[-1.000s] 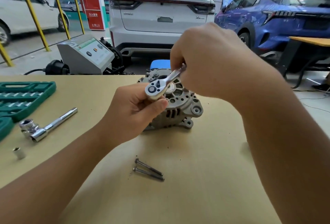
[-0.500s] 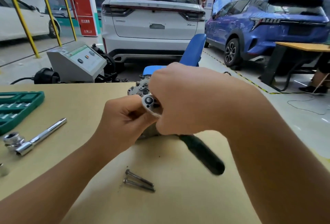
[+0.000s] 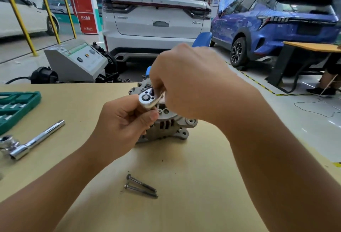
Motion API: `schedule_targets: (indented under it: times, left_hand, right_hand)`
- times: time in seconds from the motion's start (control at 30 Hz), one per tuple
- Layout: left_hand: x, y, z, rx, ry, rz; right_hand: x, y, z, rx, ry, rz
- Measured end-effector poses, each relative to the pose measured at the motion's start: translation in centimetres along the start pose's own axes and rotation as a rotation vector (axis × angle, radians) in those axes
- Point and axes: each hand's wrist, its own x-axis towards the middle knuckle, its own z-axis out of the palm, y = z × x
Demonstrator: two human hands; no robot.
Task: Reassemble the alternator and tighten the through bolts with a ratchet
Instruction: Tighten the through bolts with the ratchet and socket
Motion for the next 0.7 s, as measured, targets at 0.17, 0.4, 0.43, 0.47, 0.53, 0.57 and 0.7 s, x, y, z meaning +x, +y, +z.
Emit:
schedule_targets:
  times: [0.17,0.4,0.43,0.47,0.53,0.57,0.7]
  left_hand:
    - [0.3,0.8,0.8,0.062,0.070,0.059]
    - [0.5,0.5,-0.4,0.078,-0.060,0.063]
    - [0.5,0.5,-0.5,0.075,-0.064,0.063]
    - [0.4,0.6,-0.5,0.075,-0.057,0.066]
    - [0.3,0.9,-0.4,0.088,-0.033,0.075]
    - [0.3,1.0,-0.3,0.092,-0.027,0.079]
    - [0.5,1.2,-0.7,0.071,-0.088,0.034]
  right_hand:
    - [-0.3,-0.9,-0.3,-0.009,-0.094,-0.078]
    - [-0.2,-0.5,-0.6,-0.032,-0.059,-0.009]
    - [0.1,-0.4,-0.5,-0.050,-0.061,-0.014]
    - [0.4,-0.4,-0.5,-0.030,-0.123,-0.010]
    - [1.5,-0.1,-0.1,0.045,-0.302,0.051]
    - [1.7,0.0,0.0,0.057,-0.372,0.080]
    - [0.2,-0.4,-0.7,-0.065,-0.158,0.026]
